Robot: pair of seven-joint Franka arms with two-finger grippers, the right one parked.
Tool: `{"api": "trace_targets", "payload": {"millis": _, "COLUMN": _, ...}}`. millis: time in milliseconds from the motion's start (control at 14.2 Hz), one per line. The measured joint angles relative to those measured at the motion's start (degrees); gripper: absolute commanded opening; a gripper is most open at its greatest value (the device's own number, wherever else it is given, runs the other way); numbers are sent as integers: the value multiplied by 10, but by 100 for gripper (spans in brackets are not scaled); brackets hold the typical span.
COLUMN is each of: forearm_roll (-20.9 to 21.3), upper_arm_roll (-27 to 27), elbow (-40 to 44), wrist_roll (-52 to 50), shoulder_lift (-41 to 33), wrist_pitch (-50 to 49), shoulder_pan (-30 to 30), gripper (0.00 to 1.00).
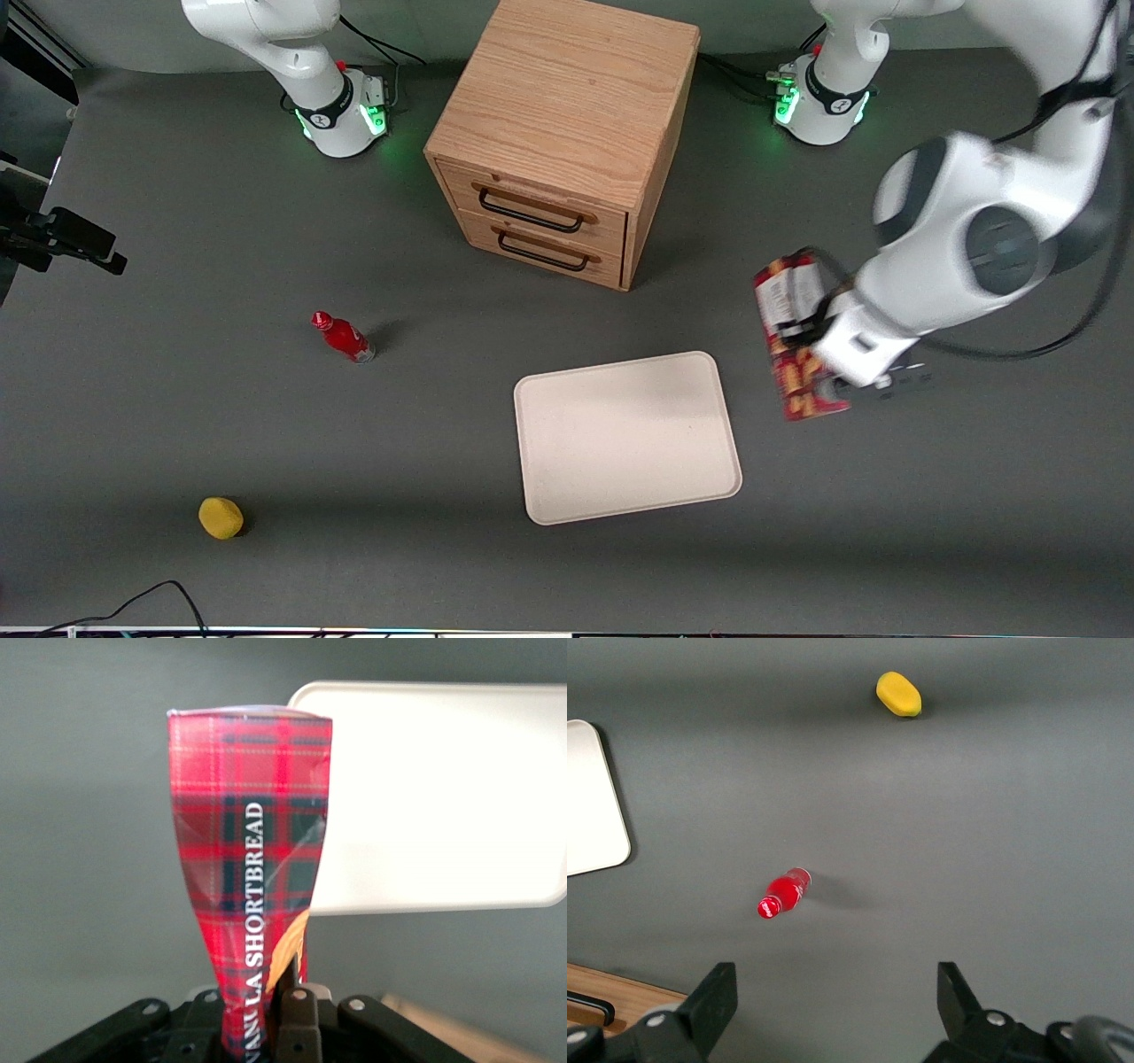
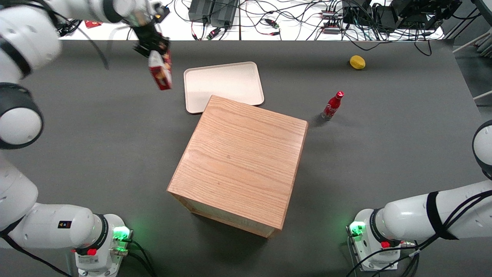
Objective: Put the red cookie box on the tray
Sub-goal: 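Carry the box over the cream tray, lower it and open the gripper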
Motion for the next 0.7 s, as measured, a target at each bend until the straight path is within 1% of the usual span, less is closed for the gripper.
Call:
{"api": "trace_targets", "payload": {"millis": 70, "forearm_roll": 28, "upper_arm_roll": -16, "elbow": 0, "wrist_roll": -32, "shoulder_lift": 38, "wrist_pitch": 41, "shoulder_pan": -3, "gripper": 0}}
{"api": "trace_targets", "payload": {"millis": 211, "forearm_roll": 70, "upper_arm_roll": -27, "elbow": -1, "wrist_roll": -73, "shoulder_lift": 108, "wrist_pitch": 125, "shoulder_pan": -6, "gripper": 0}}
{"api": "trace_targets", "payload": {"millis": 281, "forearm_roll": 86, "upper_arm_roll": -27, "elbow": -2, "wrist_roll": -82, "shoulder_lift": 137, "wrist_pitch": 165, "shoulder_pan": -7, "gripper": 16}}
{"api": "trace_targets", "payload": {"millis": 351, "forearm_roll": 100, "upper_arm_roll": -27, "elbow": -4, "wrist_roll": -85, "shoulder_lift": 158, "wrist_pitch": 198, "shoulder_pan": -7, "gripper": 99}}
{"api": "trace_targets", "payload": {"millis": 491, "forearm_roll": 116, "upper_arm_roll": -27, "elbow": -8, "wrist_roll": -88, "shoulder_lift": 177, "wrist_pitch": 229, "shoulder_pan": -7, "gripper": 100}}
{"api": "trace_targets", "payload": {"millis": 632, "forearm_roll": 120, "upper_arm_roll": -27, "elbow": -6, "wrist_roll": -89, "shoulder_lift": 169, "wrist_pitch": 223, "shoulder_pan": -4, "gripper": 100}}
{"api": "trace_targets", "payload": {"millis": 702, "forearm_roll": 120, "upper_arm_roll": -27, "elbow": -6, "wrist_roll": -89, "shoulder_lift": 159, "wrist_pitch": 205, "shoulder_pan": 0, "gripper": 100}}
